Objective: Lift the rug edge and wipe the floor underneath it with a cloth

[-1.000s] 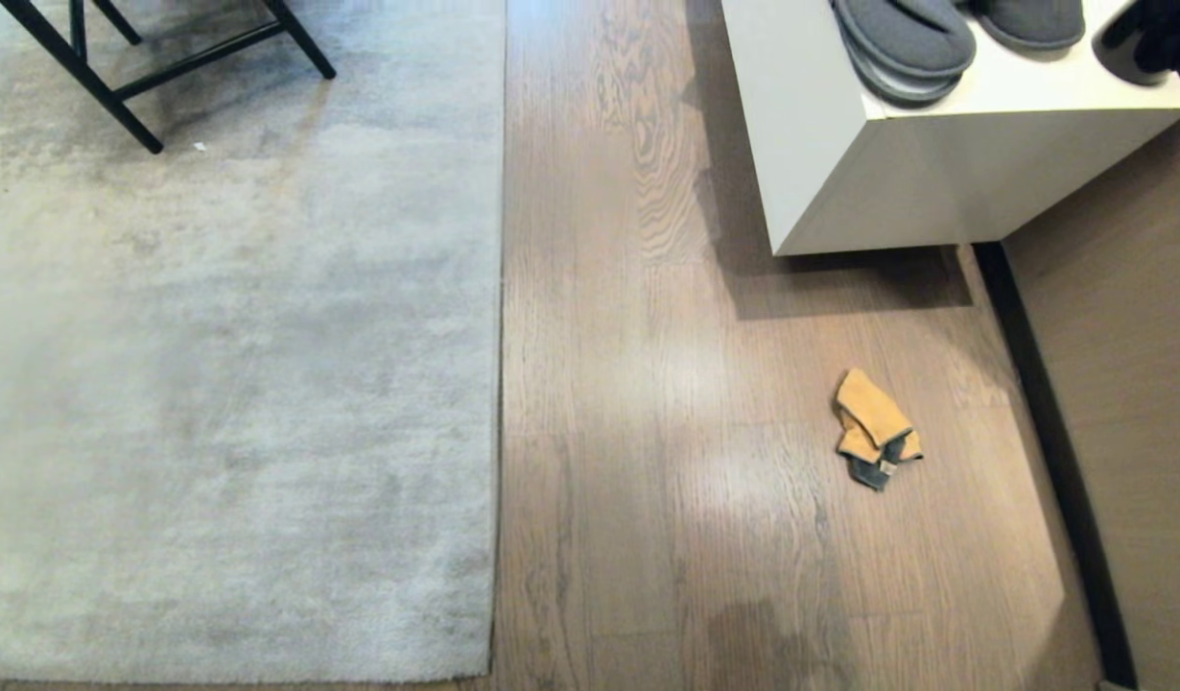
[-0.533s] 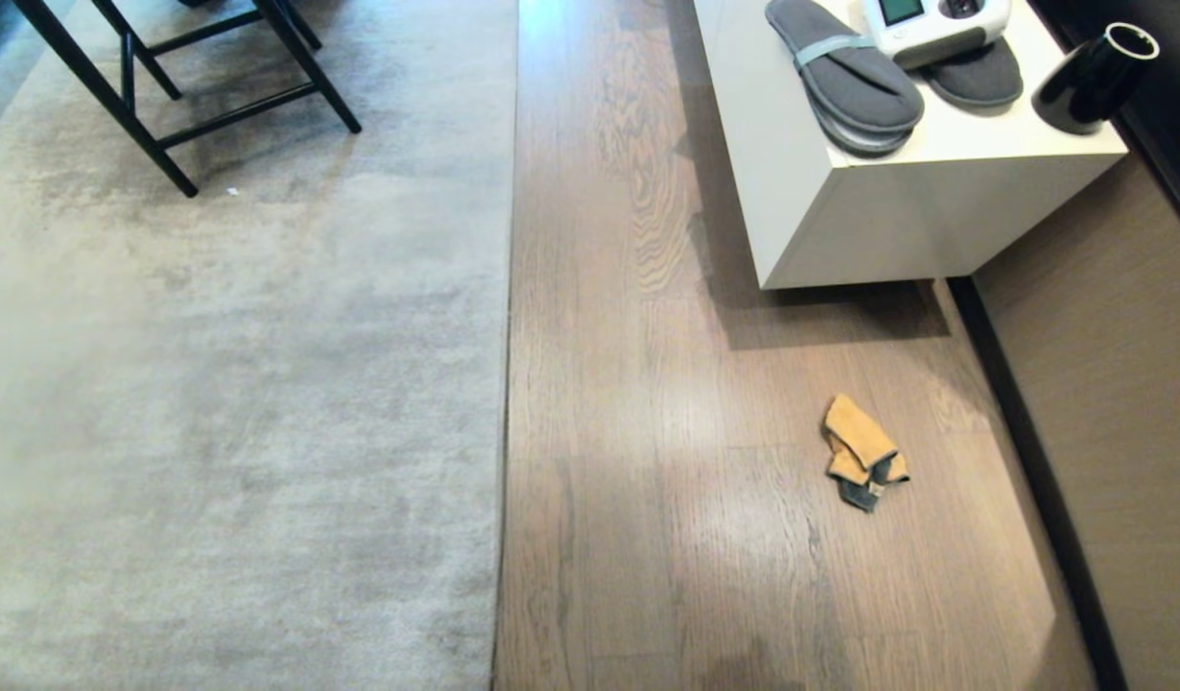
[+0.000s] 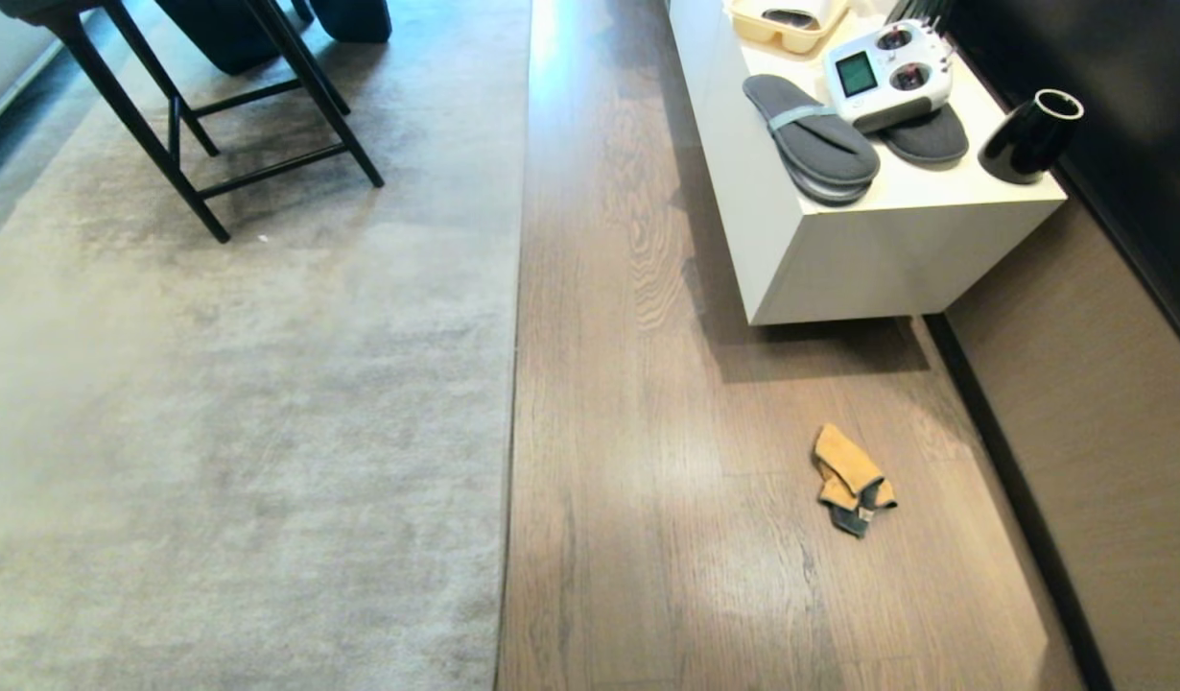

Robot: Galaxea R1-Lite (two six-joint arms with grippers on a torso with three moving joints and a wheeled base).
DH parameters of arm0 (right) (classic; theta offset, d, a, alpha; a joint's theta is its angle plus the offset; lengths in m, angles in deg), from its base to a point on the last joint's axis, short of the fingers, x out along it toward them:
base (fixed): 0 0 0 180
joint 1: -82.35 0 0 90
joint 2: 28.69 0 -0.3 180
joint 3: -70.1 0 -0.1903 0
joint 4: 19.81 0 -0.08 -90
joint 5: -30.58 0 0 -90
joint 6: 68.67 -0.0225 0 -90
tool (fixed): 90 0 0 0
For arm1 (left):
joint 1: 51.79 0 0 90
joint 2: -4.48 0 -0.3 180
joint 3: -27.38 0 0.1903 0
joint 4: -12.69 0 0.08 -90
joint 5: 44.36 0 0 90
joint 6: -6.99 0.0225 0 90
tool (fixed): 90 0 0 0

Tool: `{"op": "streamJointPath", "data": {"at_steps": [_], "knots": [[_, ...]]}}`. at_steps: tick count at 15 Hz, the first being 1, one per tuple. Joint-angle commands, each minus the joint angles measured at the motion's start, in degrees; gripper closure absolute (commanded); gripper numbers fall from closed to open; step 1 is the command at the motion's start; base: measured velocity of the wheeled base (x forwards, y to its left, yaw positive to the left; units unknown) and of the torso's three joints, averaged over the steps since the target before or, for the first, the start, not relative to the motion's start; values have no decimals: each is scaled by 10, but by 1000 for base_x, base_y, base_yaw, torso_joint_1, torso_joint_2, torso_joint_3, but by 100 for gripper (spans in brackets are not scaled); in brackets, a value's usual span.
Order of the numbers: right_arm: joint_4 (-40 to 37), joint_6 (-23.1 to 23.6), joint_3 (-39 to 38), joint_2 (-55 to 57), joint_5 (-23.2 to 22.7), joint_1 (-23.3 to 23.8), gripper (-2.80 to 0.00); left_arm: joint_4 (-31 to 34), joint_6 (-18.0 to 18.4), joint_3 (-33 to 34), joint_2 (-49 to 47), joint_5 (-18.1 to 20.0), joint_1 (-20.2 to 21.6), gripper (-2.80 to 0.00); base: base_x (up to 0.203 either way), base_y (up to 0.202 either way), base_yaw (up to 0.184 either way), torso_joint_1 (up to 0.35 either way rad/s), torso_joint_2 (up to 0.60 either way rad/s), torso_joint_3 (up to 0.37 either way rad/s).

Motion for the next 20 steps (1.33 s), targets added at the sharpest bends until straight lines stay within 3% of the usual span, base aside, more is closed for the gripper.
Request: {"op": "streamJointPath", "data": {"at_steps": [1, 20], "knots": [[0, 1, 0, 1, 0, 0, 0, 0, 0, 0, 0, 0, 0, 0, 0, 0, 0, 1, 2, 211], [0, 1, 0, 1, 0, 0, 0, -1, -2, 0, 0, 0, 0, 0, 0, 0, 0, 3, 2, 202]]}}
